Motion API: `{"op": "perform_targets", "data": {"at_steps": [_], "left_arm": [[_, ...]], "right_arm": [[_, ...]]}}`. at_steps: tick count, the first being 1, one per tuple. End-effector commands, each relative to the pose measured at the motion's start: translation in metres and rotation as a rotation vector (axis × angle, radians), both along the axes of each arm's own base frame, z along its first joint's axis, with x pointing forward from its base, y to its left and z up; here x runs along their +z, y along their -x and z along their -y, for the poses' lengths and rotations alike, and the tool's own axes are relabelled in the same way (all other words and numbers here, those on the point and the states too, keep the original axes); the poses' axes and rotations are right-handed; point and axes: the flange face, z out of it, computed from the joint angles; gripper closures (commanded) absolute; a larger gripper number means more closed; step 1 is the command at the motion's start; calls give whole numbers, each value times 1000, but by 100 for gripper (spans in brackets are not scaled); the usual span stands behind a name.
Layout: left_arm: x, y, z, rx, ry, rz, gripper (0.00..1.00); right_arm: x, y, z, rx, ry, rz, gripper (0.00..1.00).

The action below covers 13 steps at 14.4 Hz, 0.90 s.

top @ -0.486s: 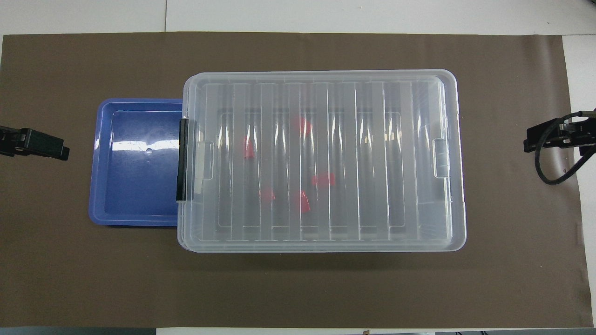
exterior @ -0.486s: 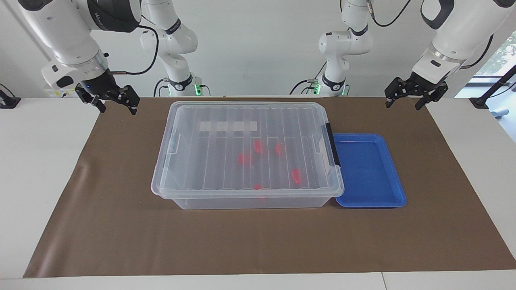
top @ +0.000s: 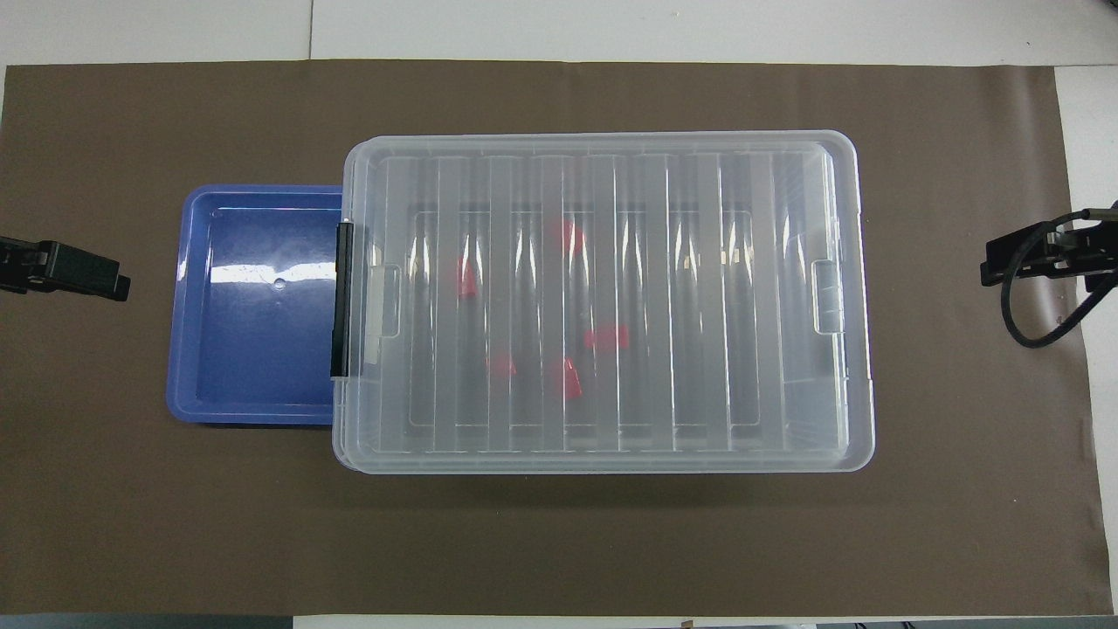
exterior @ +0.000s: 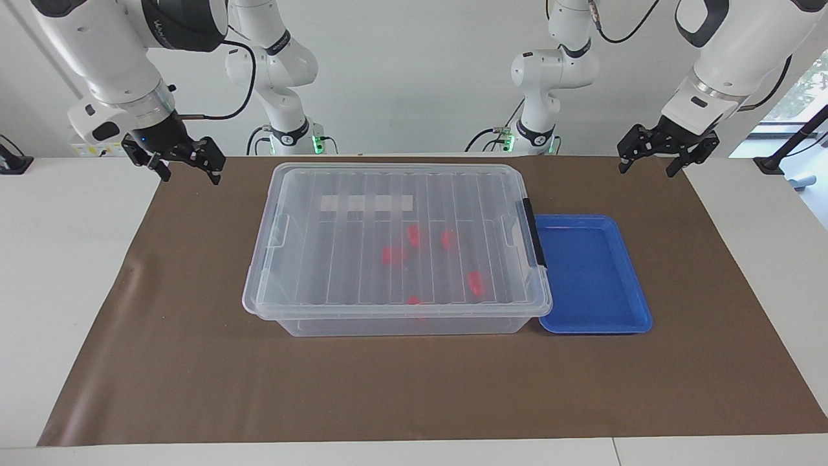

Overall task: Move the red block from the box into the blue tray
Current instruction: 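Move the right gripper toward the clear lid's edge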

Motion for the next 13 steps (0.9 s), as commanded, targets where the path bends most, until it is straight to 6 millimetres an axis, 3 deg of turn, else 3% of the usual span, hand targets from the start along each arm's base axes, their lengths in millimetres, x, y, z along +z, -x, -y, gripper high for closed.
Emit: {"op": "perform_targets", "data": {"at_steps": [1,5,9,10,13], "left_arm": [[2,4,-2,-2,14,6,0],[2,4,-2,-2,14,6,0],[2,4,-2,-2,14,6,0],[2,4,-3,-1,14,6,0],[1,4,-2,-2,14,5,0]], "right_arm": [[1,8,-4,25,-15,-9,0],[1,-1,-27,41,-38,62,0],[-32,-10,-32,36,-46,85,0],[-44,-17,-49,62,-46,86,0],[-81,-36,-76,22,-41,74,0]]}}
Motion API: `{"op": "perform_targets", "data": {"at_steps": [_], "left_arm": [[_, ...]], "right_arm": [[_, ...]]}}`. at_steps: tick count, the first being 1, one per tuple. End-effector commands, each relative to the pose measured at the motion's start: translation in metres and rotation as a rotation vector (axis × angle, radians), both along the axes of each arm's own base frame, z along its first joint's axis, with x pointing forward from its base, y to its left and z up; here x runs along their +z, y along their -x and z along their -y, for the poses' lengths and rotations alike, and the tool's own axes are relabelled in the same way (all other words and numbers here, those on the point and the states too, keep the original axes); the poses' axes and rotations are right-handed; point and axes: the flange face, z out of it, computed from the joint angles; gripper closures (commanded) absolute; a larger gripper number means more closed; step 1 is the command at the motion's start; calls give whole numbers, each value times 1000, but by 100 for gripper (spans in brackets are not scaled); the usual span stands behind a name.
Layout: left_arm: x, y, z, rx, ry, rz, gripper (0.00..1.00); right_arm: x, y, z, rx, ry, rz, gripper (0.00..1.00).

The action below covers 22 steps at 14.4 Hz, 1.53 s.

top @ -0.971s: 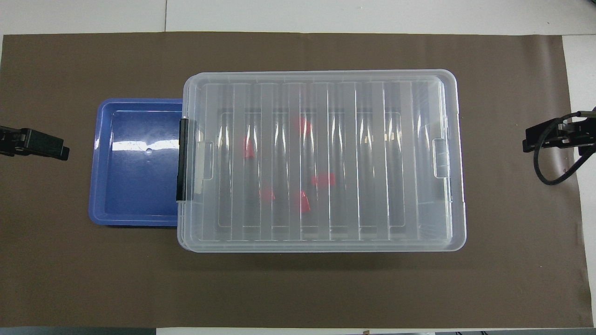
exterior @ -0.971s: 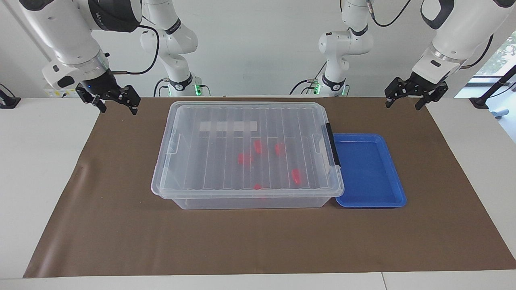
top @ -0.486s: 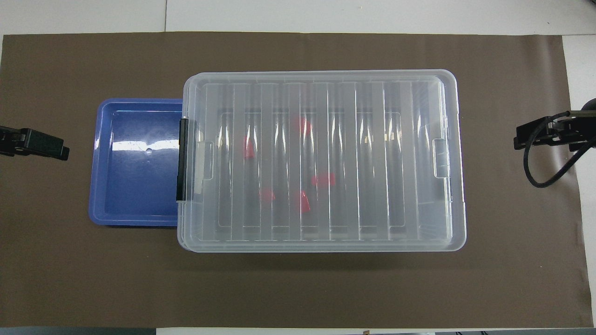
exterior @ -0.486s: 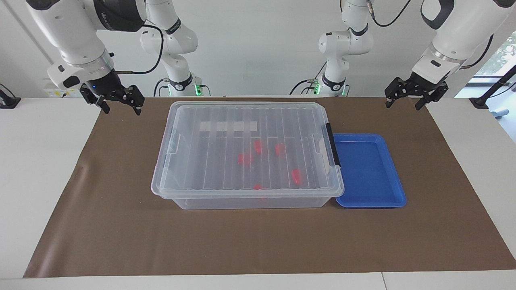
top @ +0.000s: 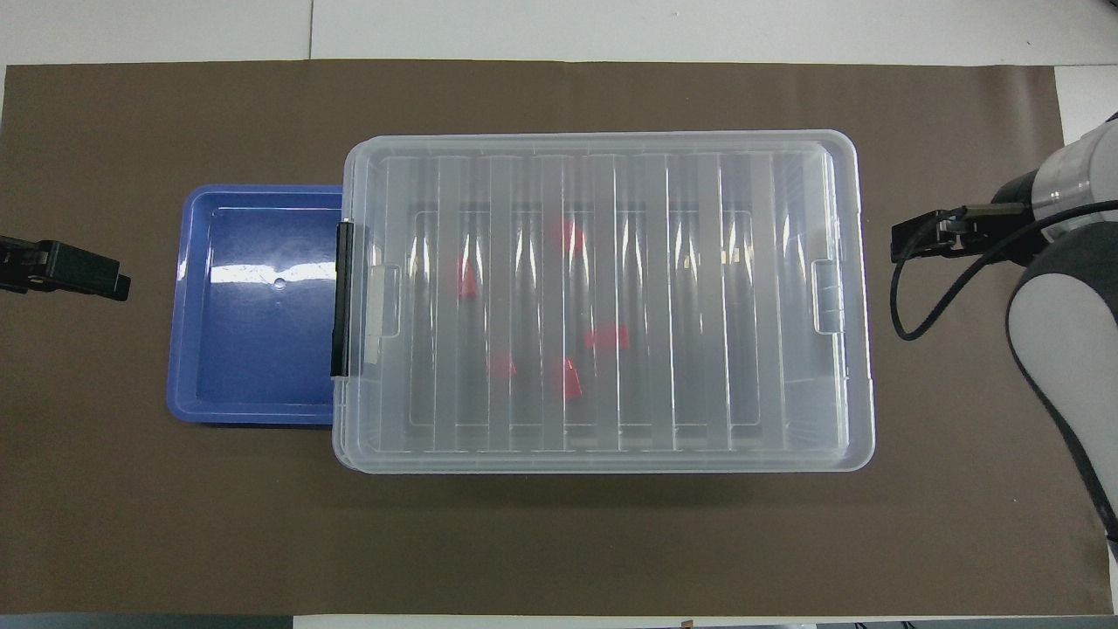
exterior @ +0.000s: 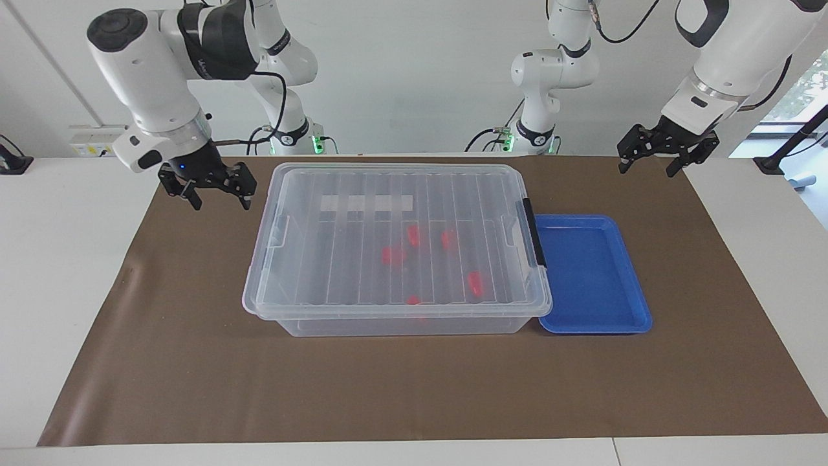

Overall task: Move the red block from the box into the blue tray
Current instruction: 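Grasp the clear lid's edge with the right gripper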

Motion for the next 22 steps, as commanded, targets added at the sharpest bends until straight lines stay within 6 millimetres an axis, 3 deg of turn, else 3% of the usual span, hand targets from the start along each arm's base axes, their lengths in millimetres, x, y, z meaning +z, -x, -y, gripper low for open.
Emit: {"op": "perform_targets", "data": {"at_steps": [1,5,15,22], "left_arm": [[2,4,-2,-2,14,6,0],[2,4,-1,-4,14,8,0],[2,4,-3,-1,14,6,0],[2,4,-2,-2,14,6,0]], "right_arm": [[-35,-11,-16,-23,-8,-9,0],[-73,-7,-13,-7,-3,-15,0],[-91,4,13,39,-2,-19,0],[-93,3,59,88,-2,-8,0]]}}
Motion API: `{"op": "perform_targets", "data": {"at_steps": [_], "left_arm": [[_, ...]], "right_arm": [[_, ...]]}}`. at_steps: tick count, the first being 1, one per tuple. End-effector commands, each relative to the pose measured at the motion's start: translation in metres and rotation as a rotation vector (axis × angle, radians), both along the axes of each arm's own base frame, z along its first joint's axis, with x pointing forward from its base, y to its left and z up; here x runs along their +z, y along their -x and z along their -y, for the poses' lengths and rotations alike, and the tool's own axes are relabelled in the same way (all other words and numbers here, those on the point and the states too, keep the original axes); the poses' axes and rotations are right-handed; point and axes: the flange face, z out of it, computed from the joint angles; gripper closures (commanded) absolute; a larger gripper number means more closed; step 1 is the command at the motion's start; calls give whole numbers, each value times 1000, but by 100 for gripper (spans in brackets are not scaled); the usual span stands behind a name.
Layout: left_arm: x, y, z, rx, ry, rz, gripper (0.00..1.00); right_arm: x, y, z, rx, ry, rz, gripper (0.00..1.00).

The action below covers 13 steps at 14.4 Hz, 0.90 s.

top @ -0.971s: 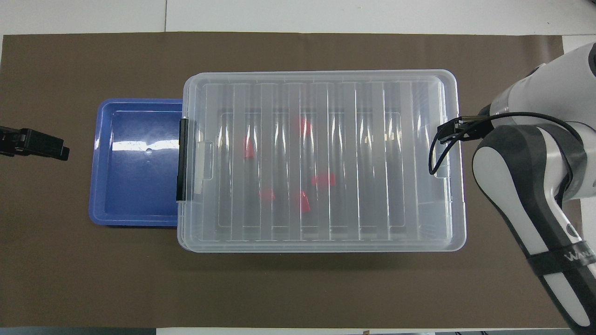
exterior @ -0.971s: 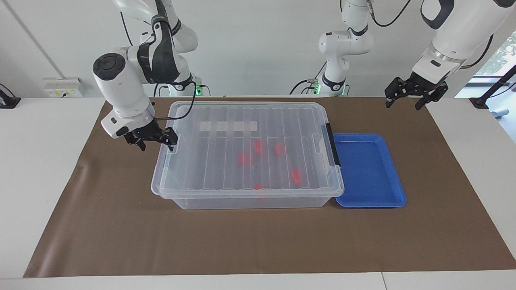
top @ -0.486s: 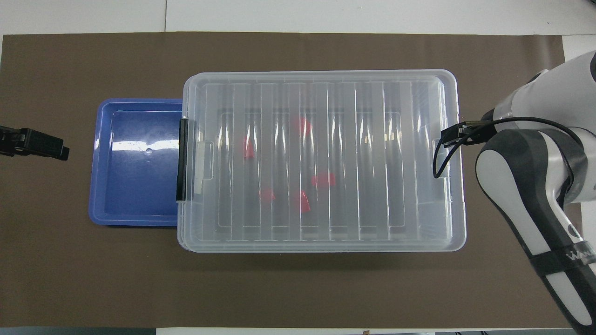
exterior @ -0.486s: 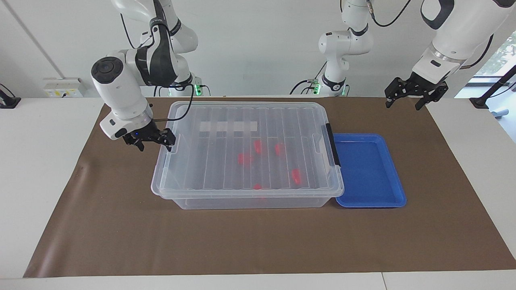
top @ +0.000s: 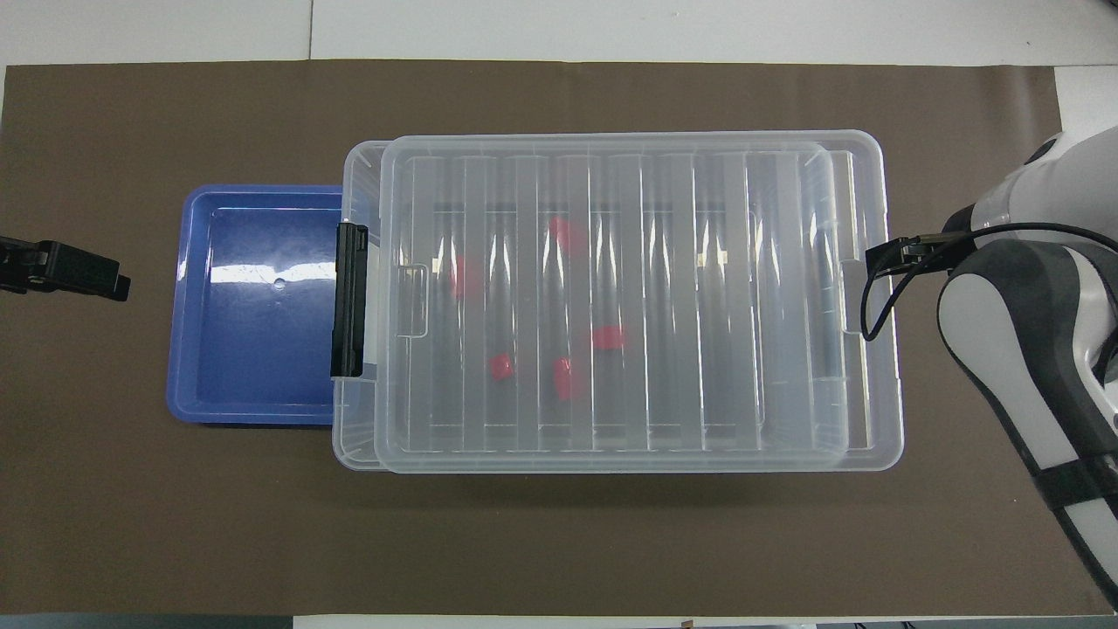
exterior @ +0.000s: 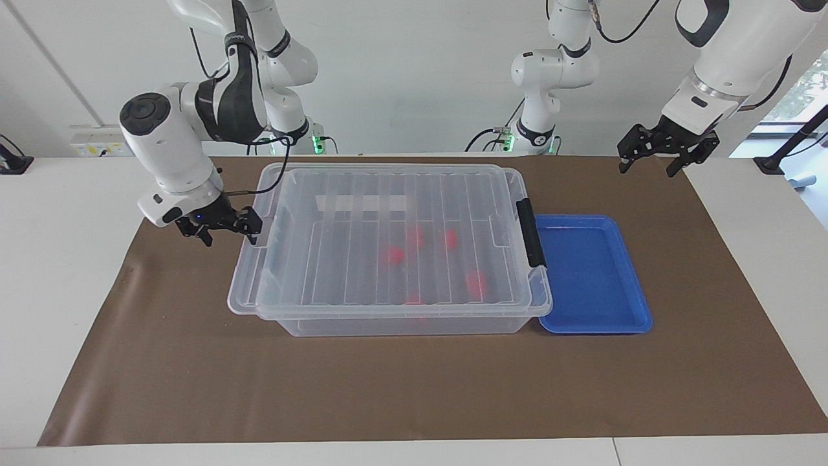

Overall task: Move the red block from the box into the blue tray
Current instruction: 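Slide the clear lid away from the blue tray with the right gripper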

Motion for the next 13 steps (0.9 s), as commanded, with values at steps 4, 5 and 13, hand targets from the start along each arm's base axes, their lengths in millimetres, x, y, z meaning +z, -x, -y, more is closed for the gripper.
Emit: {"op": "perform_targets", "data": {"at_steps": [4,5,13], "left_arm": [[2,4,-3,-1,15,8,0],[2,4,-2,-2,14,6,0],[2,4,-2,-2,14,6,0]], "right_arm": [[2,8,39,55,0,18,0],[2,9,47,65,1,18,0],[2,14,90,80,4,18,0]]}}
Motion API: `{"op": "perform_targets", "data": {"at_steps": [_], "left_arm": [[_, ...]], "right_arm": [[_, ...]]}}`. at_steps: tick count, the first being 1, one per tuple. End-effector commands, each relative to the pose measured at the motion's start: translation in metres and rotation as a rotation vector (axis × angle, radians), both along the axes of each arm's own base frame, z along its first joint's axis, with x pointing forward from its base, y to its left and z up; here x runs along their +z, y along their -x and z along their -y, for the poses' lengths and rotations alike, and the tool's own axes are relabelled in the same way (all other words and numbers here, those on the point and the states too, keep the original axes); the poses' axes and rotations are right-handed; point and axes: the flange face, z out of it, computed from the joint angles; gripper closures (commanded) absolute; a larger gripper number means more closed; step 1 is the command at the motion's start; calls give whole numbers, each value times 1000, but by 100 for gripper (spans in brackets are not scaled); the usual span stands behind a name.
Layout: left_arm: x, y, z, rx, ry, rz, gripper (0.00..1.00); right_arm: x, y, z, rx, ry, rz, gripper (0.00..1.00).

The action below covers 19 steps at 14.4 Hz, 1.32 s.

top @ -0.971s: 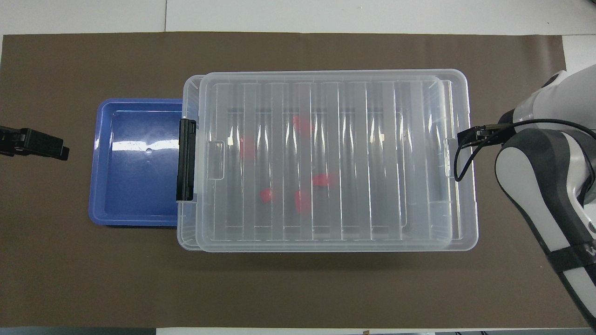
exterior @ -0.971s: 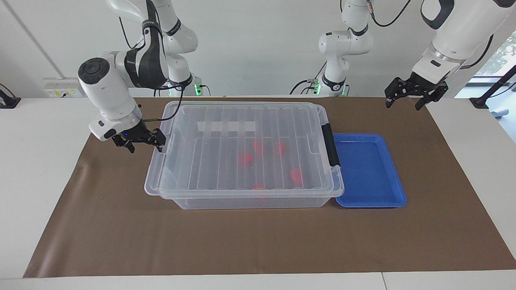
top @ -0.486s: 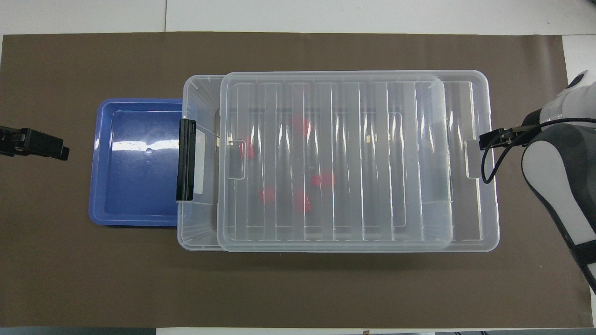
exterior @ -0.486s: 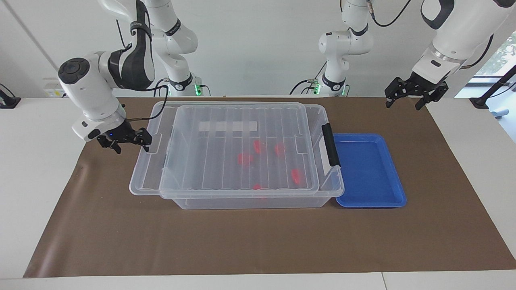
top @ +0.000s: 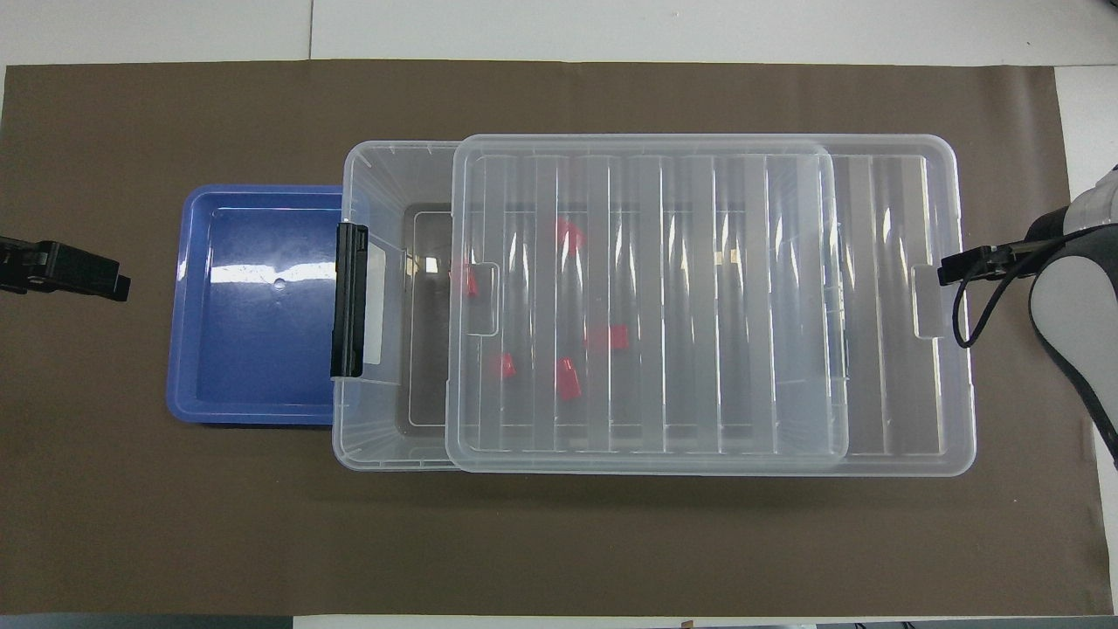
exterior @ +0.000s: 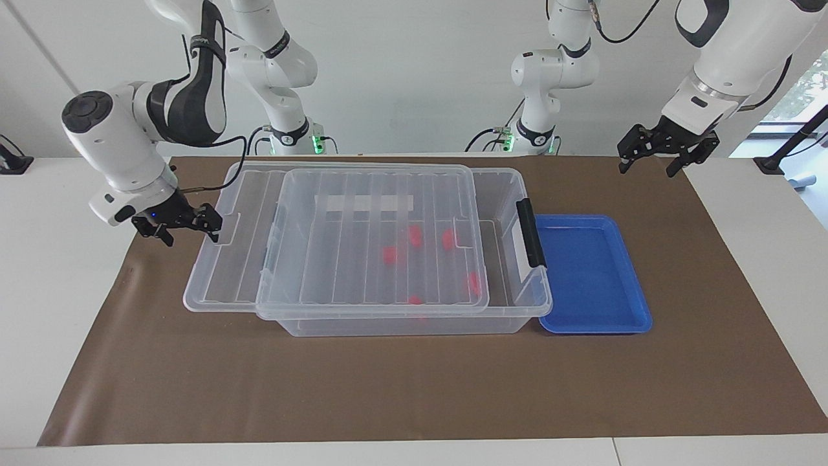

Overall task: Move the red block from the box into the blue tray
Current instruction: 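Slide the clear lid away from the blue tray with the right gripper, then reach the left gripper into the opened box toward a red block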

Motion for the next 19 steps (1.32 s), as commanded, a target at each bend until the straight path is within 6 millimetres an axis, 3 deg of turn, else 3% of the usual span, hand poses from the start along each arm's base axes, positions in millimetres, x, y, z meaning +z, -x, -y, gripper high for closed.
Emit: {"op": "perform_targets", "data": {"at_steps": [1,7,12,15,19], "left_arm": [[2,4,-2,-2,14,6,0],[2,4,1,-9,14,6,0],[2,9,9,0,12,-12,0],[-3,8,41,-44,8,12,0],[-22,13,106,-44,-10,49,0]], "right_arm": [[1,8,18,30,7,16,0],[2,9,28,26,20,22,0],[2,13,59,40,41,36,0],[2,14,62,41,41,36,0],[2,17,74,33,50,33,0]]}}
